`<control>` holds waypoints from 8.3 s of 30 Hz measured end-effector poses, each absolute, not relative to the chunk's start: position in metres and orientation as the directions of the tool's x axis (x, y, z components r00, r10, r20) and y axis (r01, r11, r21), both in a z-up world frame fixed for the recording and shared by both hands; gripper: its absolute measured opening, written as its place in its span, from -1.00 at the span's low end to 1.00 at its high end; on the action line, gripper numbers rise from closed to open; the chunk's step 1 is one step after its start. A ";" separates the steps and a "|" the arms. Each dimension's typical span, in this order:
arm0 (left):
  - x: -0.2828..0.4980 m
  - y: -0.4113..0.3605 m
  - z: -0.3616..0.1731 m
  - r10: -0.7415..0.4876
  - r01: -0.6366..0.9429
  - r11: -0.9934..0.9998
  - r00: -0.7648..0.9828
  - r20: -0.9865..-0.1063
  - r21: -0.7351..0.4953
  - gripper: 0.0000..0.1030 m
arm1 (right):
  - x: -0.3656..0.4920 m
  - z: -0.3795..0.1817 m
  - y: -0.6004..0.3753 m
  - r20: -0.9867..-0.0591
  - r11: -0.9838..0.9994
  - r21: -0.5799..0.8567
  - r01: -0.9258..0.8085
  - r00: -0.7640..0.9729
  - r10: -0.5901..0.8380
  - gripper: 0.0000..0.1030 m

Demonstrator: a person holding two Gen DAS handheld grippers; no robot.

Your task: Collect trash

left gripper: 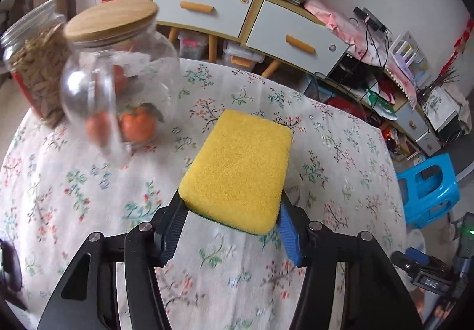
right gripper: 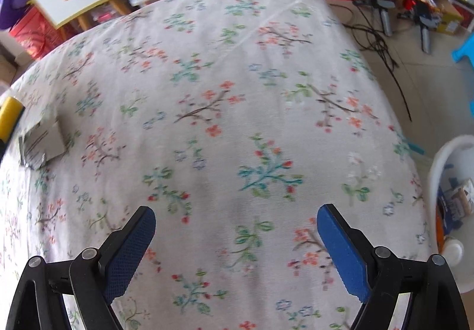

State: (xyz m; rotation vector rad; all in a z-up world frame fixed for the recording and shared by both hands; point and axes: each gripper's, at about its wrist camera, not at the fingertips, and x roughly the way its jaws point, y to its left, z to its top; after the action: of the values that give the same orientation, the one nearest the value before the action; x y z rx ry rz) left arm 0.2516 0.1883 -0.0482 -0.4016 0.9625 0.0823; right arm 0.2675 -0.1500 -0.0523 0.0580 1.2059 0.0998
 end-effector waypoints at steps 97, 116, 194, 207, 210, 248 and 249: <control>0.140 0.255 -0.045 -0.084 -0.315 0.906 0.516 -0.852 -0.281 0.16 | 0.291 -0.064 0.092 -0.867 0.781 0.025 -0.624 0.375 0.327 -0.36; 0.126 0.156 -0.009 -0.166 -0.153 0.941 0.567 -0.807 -0.301 0.16 | 0.213 0.017 -0.068 -0.805 0.870 -0.007 -0.492 0.520 0.288 -0.37; 0.182 -0.197 -0.030 -0.292 0.326 0.933 0.437 -0.851 -0.153 0.88 | 0.128 0.002 -0.473 -0.892 0.936 0.157 0.314 0.451 -0.001 0.50; 0.114 -0.121 -0.002 -0.135 0.127 0.989 0.539 -0.831 -0.079 0.88 | 0.080 0.025 -0.376 -0.837 0.979 0.128 0.156 0.547 0.023 0.93; 0.096 -0.113 -0.001 -0.120 0.120 0.991 0.568 -0.814 -0.063 0.88 | 0.073 0.020 -0.357 -0.837 0.987 0.112 0.118 0.547 0.030 0.93; 0.054 -0.086 0.011 -0.077 0.048 0.997 0.619 -0.782 -0.061 0.88 | 0.053 0.014 -0.296 -0.783 1.000 -0.001 -0.002 0.622 0.000 0.93; 0.054 -0.086 0.011 -0.077 0.047 0.997 0.620 -0.781 -0.060 0.88 | 0.053 0.014 -0.295 -0.783 1.000 -0.001 -0.002 0.622 0.001 0.93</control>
State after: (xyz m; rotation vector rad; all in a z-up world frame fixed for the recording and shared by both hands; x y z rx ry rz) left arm 0.0543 -0.0861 0.0114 -0.0350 0.8998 -0.0711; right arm 0.0528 -0.2954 0.0141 -0.0014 0.8998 0.0013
